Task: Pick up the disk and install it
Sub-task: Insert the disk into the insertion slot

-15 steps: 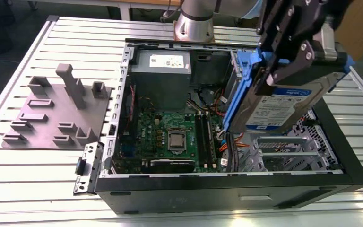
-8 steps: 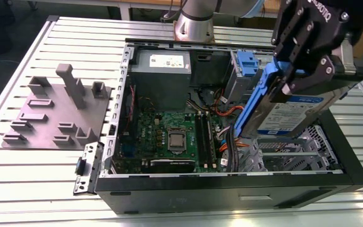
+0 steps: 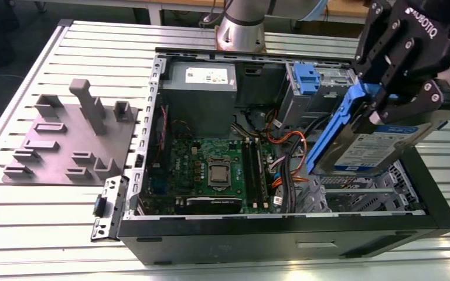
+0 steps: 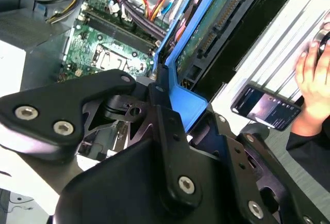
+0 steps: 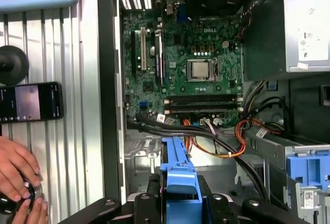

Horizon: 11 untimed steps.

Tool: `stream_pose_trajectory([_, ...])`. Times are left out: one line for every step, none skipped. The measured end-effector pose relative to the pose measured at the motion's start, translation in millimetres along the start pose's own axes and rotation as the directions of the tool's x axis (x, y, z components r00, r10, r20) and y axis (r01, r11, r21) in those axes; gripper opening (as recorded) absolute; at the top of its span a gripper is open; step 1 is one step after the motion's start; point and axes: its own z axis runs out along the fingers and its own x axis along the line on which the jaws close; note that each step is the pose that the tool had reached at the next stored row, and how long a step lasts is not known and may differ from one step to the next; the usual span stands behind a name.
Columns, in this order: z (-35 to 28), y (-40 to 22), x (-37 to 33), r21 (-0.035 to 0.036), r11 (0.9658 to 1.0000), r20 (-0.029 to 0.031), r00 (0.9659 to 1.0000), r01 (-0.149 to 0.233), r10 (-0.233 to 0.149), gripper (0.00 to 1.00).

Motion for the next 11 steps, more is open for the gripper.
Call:
stream_pose_trajectory([0.3, -2.1, 0.3, 0.0, 1.0, 0.0001, 1.0, 0.0, 0.0, 0.36])
stream_pose_trajectory([0.6, -4.2, 0.6, 0.0, 1.0, 0.0001, 1.0, 0.0, 0.0, 0.36])
stream_pose_trajectory([1.0, -6.0, 0.8, 0.0, 1.0, 0.0003, 1.0, 0.0, 0.0, 0.36])
stream_pose_trajectory([1.2, -7.7, 0.9, 0.0, 1.0, 0.0003, 1.0, 0.0, 0.0, 0.36])
stream_pose_trajectory([1.4, -9.7, 0.9, 0.0, 1.0, 0.0001, 1.0, 0.0, 0.0, 0.36])
stream_pose_trajectory([1.7, -11.8, 1.1, 0.0, 1.0, 0.0001, 1.0, 0.0, 0.0, 0.36])
stream_pose_trajectory([2.1, -13.9, 1.3, 0.0, 1.0, 0.0001, 1.0, 0.0, 0.0, 0.36])
stream_pose_trajectory([2.5, -15.9, 1.4, 0.0, 1.0, 0.0, 1.0, 0.0, 0.0, 0.36])
stream_pose_trajectory([3.0, -17.7, 1.6, 0.0, 1.0, 0.0002, 1.0, 0.0, 0.0, 0.36])
stream_pose_trajectory([3.6, -19.4, 1.9, 0.0, 1.0, 0.0002, 1.0, 0.0, 0.0, 0.36])
stream_pose_trajectory([4.3, -20.4, 2.3, 0.0, 1.0, 0.0002, 1.0, 0.0, 0.0, 0.36])
